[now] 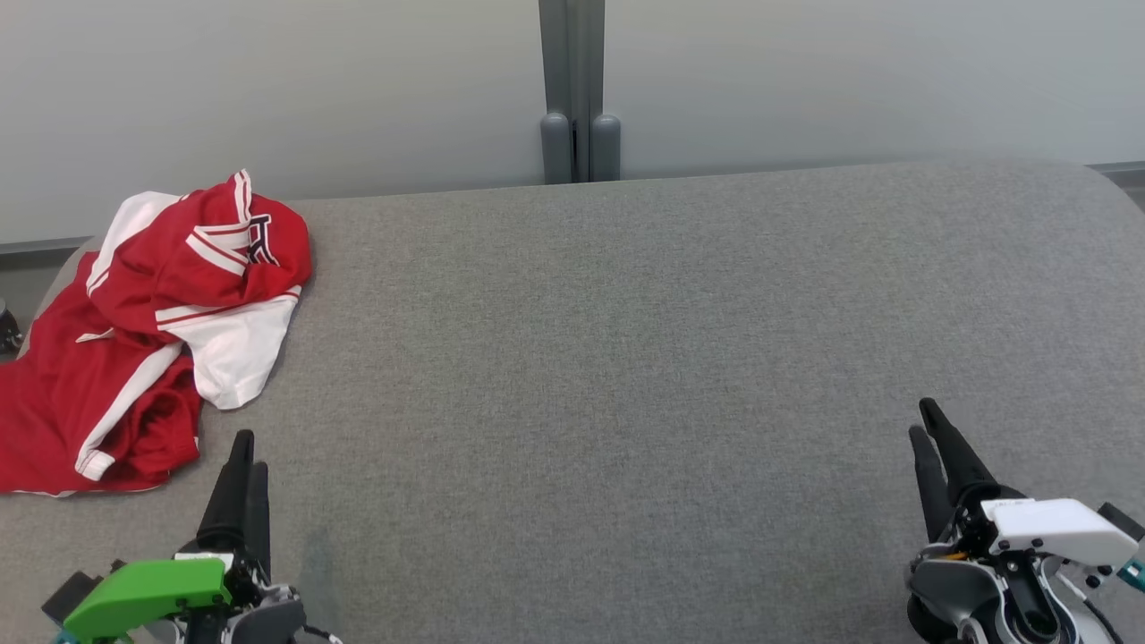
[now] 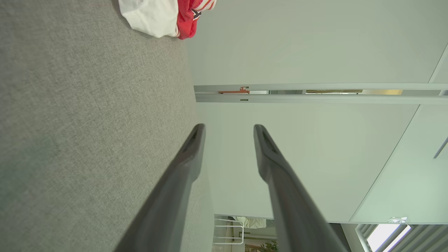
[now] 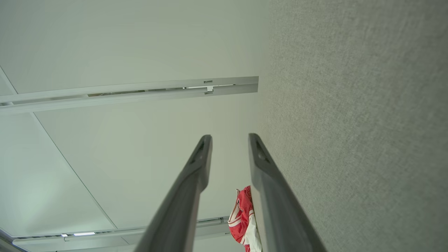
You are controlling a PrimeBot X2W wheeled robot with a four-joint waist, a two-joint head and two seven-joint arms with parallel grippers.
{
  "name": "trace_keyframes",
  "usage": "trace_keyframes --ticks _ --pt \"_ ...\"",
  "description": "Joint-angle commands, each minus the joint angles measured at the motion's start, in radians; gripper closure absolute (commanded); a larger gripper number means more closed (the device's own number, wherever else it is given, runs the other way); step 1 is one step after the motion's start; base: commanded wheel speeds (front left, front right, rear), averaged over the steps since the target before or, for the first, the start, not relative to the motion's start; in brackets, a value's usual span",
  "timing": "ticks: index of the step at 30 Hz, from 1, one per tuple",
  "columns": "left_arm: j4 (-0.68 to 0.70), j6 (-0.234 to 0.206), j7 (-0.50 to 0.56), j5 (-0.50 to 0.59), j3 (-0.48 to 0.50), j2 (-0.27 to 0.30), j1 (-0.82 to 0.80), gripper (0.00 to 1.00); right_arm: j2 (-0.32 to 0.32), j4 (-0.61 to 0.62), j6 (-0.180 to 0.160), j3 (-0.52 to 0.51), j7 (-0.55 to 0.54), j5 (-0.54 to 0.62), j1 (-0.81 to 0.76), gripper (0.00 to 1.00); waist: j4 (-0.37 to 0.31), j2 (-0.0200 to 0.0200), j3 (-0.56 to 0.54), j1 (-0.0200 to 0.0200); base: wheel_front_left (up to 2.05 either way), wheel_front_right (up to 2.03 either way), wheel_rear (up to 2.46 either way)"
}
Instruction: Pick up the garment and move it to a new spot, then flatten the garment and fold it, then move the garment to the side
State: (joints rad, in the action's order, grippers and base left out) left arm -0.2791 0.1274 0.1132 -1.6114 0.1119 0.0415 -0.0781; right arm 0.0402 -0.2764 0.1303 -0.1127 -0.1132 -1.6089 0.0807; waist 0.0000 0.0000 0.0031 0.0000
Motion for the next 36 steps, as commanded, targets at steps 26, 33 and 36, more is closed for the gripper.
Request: trace_keyframes --ticks 26,33,36 --pt "0.093 -0.057 -0.119 0.263 -0.116 0.003 0.045 0.00 0.004 0.068 0.000 0.034 0.119 0.250 -0.050 0.00 0.001 0.0000 -0.026 0.0000 0.00 0.00 0.00" --pt "0.110 -0.079 -0.146 0.377 -0.146 0.004 0.056 0.00 0.005 0.094 0.000 0.047 0.146 0.370 -0.063 0.00 0.001 0.0000 -0.032 0.0000 0.00 0.00 0.00" --pt "0.112 -0.087 -0.157 0.424 -0.156 0.004 0.061 0.00 0.005 0.102 0.000 0.054 0.157 0.423 -0.068 0.00 0.001 0.0000 -0.034 0.0000 0.00 0.00 0.00"
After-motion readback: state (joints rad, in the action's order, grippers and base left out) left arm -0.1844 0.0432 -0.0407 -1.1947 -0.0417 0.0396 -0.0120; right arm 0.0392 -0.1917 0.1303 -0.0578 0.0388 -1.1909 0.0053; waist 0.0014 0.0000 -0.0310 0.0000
